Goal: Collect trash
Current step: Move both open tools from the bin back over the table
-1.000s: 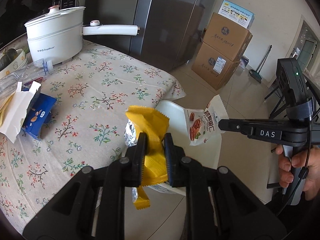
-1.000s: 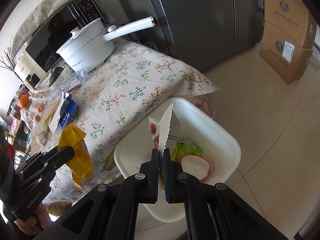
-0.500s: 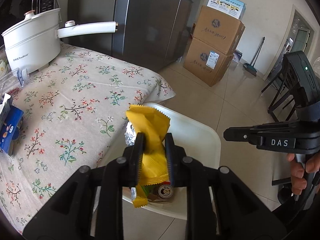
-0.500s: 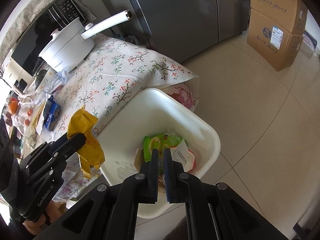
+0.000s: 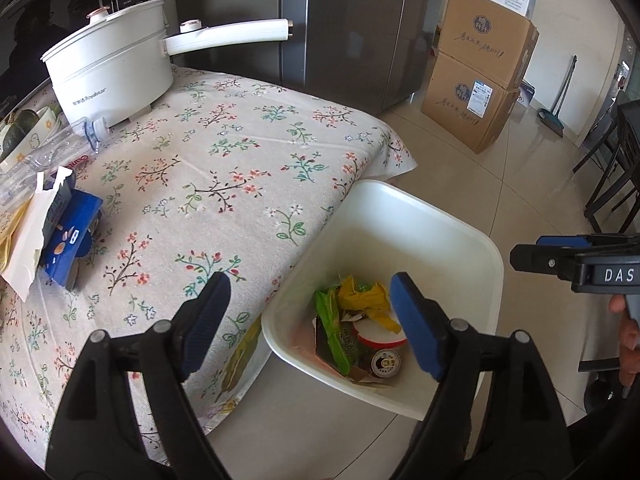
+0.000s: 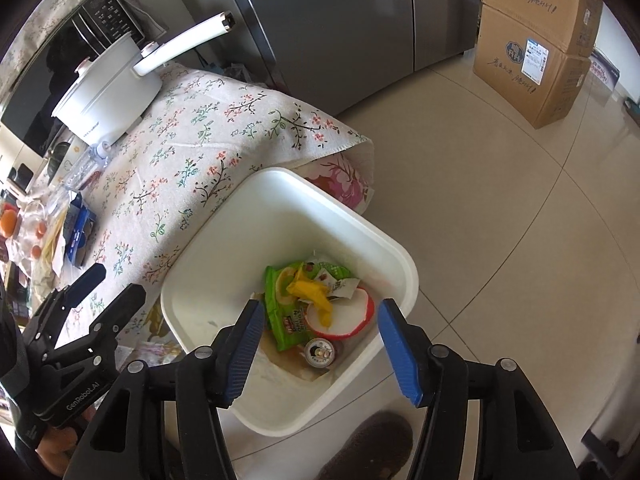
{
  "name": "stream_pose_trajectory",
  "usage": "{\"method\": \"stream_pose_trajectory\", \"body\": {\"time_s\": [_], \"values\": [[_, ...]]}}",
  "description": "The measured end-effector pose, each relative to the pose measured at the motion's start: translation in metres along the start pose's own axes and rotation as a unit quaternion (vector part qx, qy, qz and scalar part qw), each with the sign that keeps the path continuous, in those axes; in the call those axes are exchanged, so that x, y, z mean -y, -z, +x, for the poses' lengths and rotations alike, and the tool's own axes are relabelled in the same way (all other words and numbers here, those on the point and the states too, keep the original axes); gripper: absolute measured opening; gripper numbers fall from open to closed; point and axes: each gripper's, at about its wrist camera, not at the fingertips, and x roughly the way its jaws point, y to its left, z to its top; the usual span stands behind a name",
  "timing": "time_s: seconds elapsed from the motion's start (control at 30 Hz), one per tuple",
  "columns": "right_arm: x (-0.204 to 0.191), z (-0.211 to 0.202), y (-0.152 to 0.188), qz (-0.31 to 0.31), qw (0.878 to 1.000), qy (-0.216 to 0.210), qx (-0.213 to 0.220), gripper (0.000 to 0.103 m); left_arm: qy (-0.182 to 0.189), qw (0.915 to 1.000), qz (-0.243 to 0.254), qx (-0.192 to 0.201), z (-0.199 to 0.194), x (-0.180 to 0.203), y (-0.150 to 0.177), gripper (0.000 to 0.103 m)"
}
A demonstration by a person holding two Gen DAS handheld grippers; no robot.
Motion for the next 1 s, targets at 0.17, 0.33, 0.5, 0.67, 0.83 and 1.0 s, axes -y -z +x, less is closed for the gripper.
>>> {"method": "stream_pose_trajectory", "body": {"time_s": [0.17,0.33,0.5,0.67,0.83,1.0], "values": [[-0.006,0.000,0.000,-0.008,1.000,0.008,0.001,0.066,-0.007,0.9999,-0.011,-0.001,-0.008,-0.010,0.002,0.086],[-0.014,-0.001,-0.001,-0.018,1.000,0.013,0.006,0.069,-0.017,0.9998,-0.011,-0.001,-0.013,-0.021,0.003,0.088],[-0.025,-0.002,-0.004,-0.026,0.999,0.017,0.011,0.071,-0.027,0.9995,-0.019,0.002,-0.021,-0.035,0.005,0.089],[-0.040,0.000,-0.009,-0.036,0.999,0.013,0.014,0.072,-0.040,0.9987,-0.031,0.007,-0.028,-0.053,0.006,0.090],[-0.059,0.002,-0.012,-0.053,0.998,0.012,0.017,0.073,-0.056,0.9974,-0.044,0.012,-0.038,-0.074,0.010,0.091],[-0.079,0.005,-0.015,-0.066,0.998,0.005,0.018,0.074,-0.070,0.9956,-0.059,0.019,-0.050,-0.096,0.013,0.092]]}}
